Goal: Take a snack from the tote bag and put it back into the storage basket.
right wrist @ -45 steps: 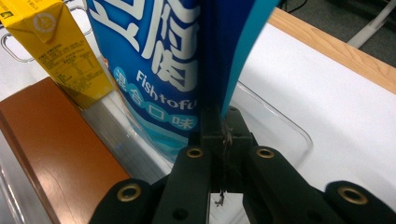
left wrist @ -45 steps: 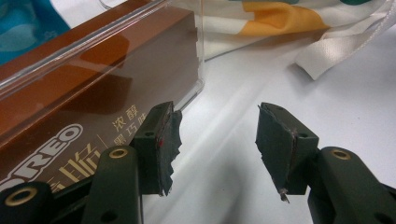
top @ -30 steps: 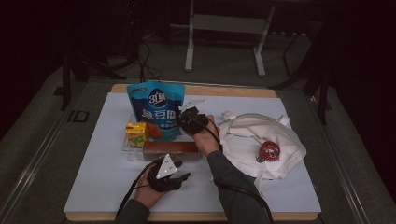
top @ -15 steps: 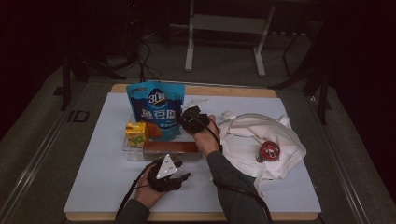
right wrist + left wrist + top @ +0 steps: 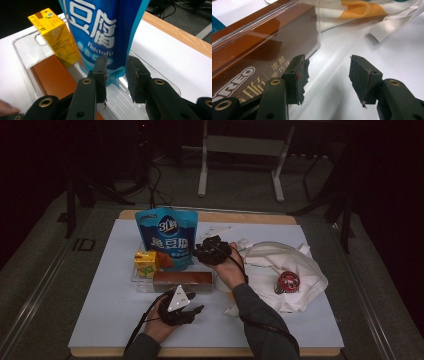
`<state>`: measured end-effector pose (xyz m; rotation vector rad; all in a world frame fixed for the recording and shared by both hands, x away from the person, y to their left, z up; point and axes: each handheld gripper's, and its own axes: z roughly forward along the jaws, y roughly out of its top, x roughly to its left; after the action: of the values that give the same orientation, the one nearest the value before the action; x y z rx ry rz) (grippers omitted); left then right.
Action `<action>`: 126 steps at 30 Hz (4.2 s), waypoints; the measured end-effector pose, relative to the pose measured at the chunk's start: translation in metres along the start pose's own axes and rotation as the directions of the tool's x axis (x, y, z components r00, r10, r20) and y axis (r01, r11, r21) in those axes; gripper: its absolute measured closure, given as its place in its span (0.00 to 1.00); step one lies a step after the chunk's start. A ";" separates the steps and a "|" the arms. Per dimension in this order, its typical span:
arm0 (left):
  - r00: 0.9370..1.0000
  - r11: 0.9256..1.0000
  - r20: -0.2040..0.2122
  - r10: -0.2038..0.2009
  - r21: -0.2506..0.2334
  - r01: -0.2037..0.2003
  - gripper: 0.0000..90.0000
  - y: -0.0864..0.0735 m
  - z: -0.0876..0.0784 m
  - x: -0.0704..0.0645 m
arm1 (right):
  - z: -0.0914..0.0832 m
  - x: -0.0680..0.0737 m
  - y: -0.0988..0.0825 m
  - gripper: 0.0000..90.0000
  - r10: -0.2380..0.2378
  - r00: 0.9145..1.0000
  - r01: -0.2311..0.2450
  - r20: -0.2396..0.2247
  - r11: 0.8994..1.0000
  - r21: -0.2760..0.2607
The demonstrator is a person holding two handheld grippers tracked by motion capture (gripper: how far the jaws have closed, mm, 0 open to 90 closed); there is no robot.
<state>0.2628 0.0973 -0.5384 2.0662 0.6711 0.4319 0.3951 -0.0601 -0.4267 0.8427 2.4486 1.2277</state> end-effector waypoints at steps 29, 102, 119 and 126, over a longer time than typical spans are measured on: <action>1.000 1.000 -0.004 -0.004 -0.001 0.004 0.52 0.000 0.000 0.000 | -0.036 0.010 -0.002 0.72 -0.053 0.998 0.052 -0.026 0.999 -0.010; 1.000 1.000 -0.005 -0.003 -0.001 0.003 0.52 0.000 0.000 0.000 | -0.139 -0.055 -0.073 0.77 0.043 0.990 -0.048 0.136 0.998 0.038; 1.000 1.000 -0.006 -0.002 -0.001 0.002 0.52 0.000 0.000 0.000 | -0.168 -0.071 -0.106 0.87 0.083 0.974 -0.098 0.211 0.993 0.060; 1.000 1.000 -0.006 -0.003 -0.001 0.003 0.52 0.000 0.000 0.000 | -0.178 -0.078 -0.119 0.74 0.109 0.970 -0.124 0.216 0.991 0.057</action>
<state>0.2627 0.0977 -0.5383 2.0634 0.6774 0.4369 0.3262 -0.2771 -0.4152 1.0918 2.3098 1.0334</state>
